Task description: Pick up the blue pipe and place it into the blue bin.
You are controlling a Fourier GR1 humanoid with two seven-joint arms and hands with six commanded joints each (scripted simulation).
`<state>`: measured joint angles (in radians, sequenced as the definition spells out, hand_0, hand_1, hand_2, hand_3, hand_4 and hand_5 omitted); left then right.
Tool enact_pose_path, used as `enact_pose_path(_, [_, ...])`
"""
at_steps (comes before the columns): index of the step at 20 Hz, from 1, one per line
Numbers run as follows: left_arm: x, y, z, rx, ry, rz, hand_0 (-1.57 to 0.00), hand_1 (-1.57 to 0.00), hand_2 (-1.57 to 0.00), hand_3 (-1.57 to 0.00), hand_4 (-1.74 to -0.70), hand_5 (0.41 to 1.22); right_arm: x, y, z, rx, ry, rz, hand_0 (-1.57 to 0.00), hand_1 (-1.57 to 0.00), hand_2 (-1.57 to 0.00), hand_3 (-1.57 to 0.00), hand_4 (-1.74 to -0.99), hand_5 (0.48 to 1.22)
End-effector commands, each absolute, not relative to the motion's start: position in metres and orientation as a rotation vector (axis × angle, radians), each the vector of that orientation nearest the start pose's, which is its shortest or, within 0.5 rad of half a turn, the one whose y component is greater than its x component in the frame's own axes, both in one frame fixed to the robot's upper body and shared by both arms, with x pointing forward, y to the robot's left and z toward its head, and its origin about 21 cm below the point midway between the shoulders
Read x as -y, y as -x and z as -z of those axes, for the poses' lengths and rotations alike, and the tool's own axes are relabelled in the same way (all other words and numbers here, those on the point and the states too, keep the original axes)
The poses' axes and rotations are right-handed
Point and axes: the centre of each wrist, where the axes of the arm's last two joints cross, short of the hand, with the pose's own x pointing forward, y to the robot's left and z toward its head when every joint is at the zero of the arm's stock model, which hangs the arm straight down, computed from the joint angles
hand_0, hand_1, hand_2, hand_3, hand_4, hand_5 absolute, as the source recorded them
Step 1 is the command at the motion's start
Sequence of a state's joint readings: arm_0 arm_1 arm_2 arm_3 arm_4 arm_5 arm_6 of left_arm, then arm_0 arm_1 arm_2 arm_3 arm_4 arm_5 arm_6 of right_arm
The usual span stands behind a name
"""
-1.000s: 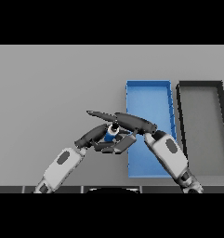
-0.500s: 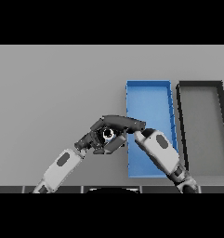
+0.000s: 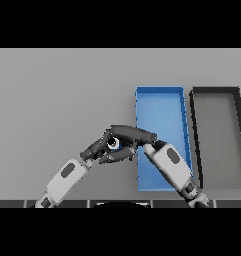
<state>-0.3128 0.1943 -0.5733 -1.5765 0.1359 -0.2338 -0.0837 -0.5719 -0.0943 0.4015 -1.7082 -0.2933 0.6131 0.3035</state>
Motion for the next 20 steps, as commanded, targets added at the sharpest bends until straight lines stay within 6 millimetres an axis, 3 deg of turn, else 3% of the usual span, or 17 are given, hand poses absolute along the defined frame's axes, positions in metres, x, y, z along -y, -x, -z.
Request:
enact_pose_path(1, [-0.112,-0.268,-0.053,1.688,0.634,0.862,-1.43,-1.22,-1.35,-0.53,-1.64,1.219,0.089,-0.291,-0.166,1.636,-0.845,-1.218,-1.53,-1.53,-1.53,-1.52,-1.474,1.166])
enact_pose_path(2, [-0.115,-0.267,-0.052,1.691,0.643,0.880,-1.41,-1.19,-1.24,-0.52,-1.54,1.219,0.089,-0.287,-0.166,1.645,-0.861,-1.217,-1.54,-1.54,-1.54,-1.53,-1.477,1.177])
enact_pose_path(4, [-0.114,-0.266,-0.051,1.672,0.652,0.930,-0.98,-0.80,-0.82,-0.33,-1.34,1.220,0.089,-0.286,-0.168,1.648,-0.835,-1.241,-1.55,-1.55,-1.55,-1.54,-1.480,1.193])
enact_pose_path(6, [-0.119,-0.271,-0.054,1.645,0.646,0.985,-0.63,-0.51,-0.52,-0.21,-1.18,1.213,0.090,-0.284,-0.169,1.661,-0.843,-1.227,-1.56,-1.56,-1.56,-1.55,-1.481,1.203])
enact_pose_path(8, [-0.123,-0.272,-0.053,1.636,0.629,1.008,-0.40,-0.33,-0.33,-0.14,-1.05,1.118,0.089,-0.285,-0.170,1.648,-0.835,-1.221,-1.56,-1.56,-1.56,-1.56,-1.483,1.209])
enact_pose_path(13, [-0.124,-0.275,-0.050,1.633,0.533,1.007,-0.13,-0.11,-0.11,-0.04,-0.85,0.794,0.084,-0.280,-0.170,1.658,-0.852,-1.206,-1.57,-1.57,-1.57,-1.57,-1.484,1.217])
enact_pose_path(17, [-0.123,-0.273,-0.049,1.637,0.528,0.984,-0.05,-0.04,-0.04,-0.02,-0.83,0.659,0.088,-0.279,-0.168,1.685,-0.855,-1.192,-1.57,-1.57,-1.57,-1.57,-1.485,1.219])
enact_pose_path(20, [-0.125,-0.271,-0.049,1.584,0.516,0.936,-0.03,-0.02,-0.02,-0.01,-0.87,0.616,0.087,-0.281,-0.170,1.679,-0.848,-1.187,-1.57,-1.57,-1.57,-1.57,-1.490,1.220])
